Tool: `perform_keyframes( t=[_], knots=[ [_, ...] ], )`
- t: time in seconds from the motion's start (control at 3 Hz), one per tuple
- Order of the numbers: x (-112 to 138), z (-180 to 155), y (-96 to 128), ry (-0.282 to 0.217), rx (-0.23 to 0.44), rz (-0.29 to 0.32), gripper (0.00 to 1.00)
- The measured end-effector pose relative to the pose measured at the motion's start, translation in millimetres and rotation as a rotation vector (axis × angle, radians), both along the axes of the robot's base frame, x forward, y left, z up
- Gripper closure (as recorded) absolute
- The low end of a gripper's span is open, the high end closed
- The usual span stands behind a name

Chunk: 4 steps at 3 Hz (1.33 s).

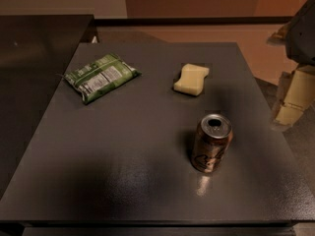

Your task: Move orange can near green jalapeno chip bag

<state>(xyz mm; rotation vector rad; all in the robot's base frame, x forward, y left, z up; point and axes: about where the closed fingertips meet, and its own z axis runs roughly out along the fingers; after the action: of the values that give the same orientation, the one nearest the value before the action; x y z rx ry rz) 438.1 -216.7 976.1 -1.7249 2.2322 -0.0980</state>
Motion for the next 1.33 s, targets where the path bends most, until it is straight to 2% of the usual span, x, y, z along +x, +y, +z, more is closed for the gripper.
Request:
perform_keyframes(
  t=[0.33, 0.67, 1.33],
  knots=[
    [0, 0, 0, 0.0, 0.0, 0.0, 0.0],
    [-5, -7, 10, 0.021, 0.018, 0.045, 0.0],
    [-33, -40, 51, 0.076, 0.11, 0.203, 0.0]
  ],
)
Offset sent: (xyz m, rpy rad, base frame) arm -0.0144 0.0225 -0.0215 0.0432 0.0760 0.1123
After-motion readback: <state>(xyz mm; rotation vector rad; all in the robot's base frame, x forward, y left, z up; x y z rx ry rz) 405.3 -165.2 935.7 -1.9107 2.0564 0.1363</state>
